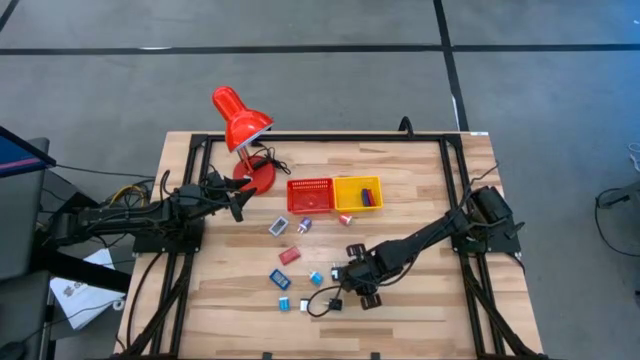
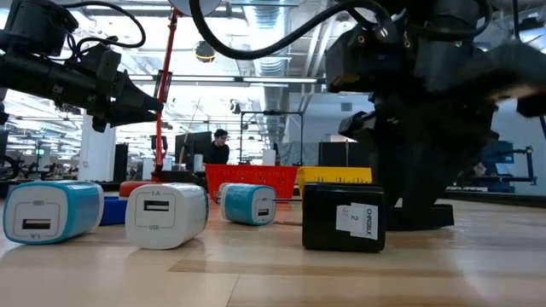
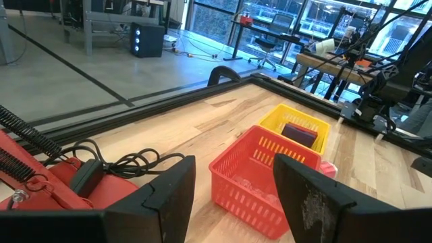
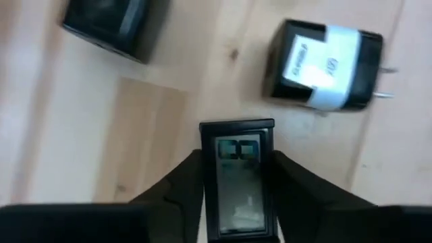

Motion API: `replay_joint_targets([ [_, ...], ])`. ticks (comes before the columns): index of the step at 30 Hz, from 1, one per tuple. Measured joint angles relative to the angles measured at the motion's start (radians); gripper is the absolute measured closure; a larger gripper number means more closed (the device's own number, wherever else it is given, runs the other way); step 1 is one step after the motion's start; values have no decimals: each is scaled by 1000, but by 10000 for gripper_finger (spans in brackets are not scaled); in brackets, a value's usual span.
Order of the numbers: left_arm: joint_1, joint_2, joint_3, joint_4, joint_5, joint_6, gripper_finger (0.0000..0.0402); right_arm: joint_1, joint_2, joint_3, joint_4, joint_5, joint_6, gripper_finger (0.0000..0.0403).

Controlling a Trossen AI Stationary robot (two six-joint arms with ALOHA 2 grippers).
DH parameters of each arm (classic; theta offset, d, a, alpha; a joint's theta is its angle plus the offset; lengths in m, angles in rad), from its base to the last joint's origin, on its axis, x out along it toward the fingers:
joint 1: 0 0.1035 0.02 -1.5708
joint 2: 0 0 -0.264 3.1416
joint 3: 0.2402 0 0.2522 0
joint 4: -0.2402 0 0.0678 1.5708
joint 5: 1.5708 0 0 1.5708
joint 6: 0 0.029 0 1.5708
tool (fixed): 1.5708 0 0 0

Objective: Pick & Place Office items
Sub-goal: Put the black digital timer into the yellow bin

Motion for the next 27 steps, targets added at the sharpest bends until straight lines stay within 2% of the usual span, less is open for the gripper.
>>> replay_joint_targets([
  [4, 0, 0, 0, 0, 0, 0, 206, -13, -11, 0, -6, -95, 86, 281],
  [10, 0, 0, 0, 0, 0, 0, 206, -48, -40, -1, -21, -160, 126, 282],
  [12, 0, 0, 0, 0, 0, 0, 206, -71, -53, -1, -19, -202, 123, 307],
  [17, 0, 0, 0, 2, 0, 0, 206, -146, -83, -1, -21, -340, 121, 340],
  [22, 0, 0, 0, 9, 0, 0, 206, -199, -106, -1, -38, -311, 58, 381],
  [27, 0, 0, 0, 9, 0, 0, 206, -201, -104, -1, -88, -314, 40, 402],
])
